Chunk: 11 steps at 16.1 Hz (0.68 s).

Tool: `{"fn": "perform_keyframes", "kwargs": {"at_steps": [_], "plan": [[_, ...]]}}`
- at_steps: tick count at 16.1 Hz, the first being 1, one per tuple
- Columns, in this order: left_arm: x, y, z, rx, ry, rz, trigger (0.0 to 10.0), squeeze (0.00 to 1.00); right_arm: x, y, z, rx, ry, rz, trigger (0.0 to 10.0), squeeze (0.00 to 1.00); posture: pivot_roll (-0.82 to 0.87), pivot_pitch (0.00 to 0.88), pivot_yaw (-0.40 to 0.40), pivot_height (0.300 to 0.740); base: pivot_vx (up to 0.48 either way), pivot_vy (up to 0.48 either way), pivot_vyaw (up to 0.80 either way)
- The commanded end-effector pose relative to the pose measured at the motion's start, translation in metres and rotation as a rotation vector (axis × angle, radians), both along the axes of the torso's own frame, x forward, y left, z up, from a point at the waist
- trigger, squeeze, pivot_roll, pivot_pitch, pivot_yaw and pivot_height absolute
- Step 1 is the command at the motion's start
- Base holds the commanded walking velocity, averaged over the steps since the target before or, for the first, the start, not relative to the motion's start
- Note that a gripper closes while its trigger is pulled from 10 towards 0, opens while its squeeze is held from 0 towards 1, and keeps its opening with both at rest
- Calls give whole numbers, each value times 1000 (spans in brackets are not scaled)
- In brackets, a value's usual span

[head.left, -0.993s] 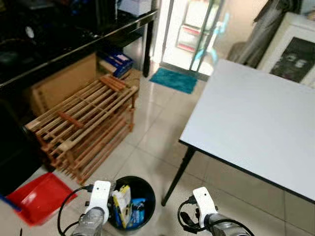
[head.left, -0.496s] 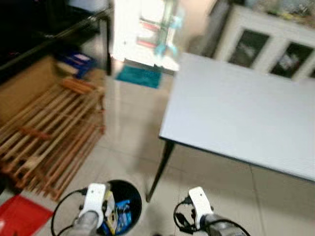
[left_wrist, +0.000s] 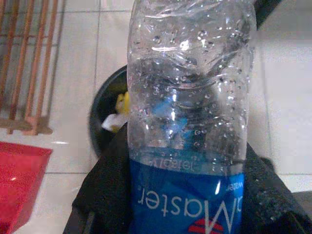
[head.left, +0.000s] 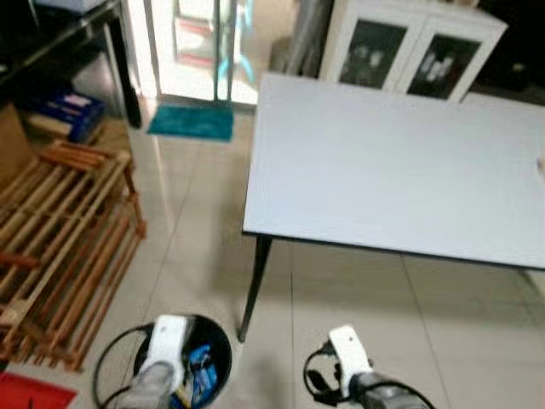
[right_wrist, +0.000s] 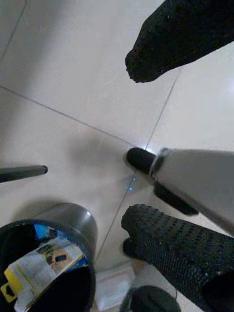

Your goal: Picking trash to rubbish bin

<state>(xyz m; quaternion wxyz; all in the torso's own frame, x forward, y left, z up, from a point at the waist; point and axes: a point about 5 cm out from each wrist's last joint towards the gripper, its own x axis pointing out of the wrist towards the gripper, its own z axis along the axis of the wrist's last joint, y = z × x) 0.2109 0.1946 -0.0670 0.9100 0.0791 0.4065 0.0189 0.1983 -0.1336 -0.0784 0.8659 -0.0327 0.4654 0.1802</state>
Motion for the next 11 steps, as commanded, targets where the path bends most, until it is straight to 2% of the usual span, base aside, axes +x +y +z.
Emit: {"fn": "perform_keyframes", "kwargs": {"at_steps": [1,6,11], "plan": [[-2,-2,-1,-3,8,-9,10000,0,3,-4,2,-1,-6,-10,10000,0,44,32,-113,740,0,0,0],[0,-3,-1,8,16,-17,10000,0,7,1,5,39,-20,11,10000,0,38,45,-109,740,0,0,0],[10,-7,4,16,4,-63,10000,0,27,34,25,343,1,129,10000,0,12,86,-113,740,0,0,0]]}}
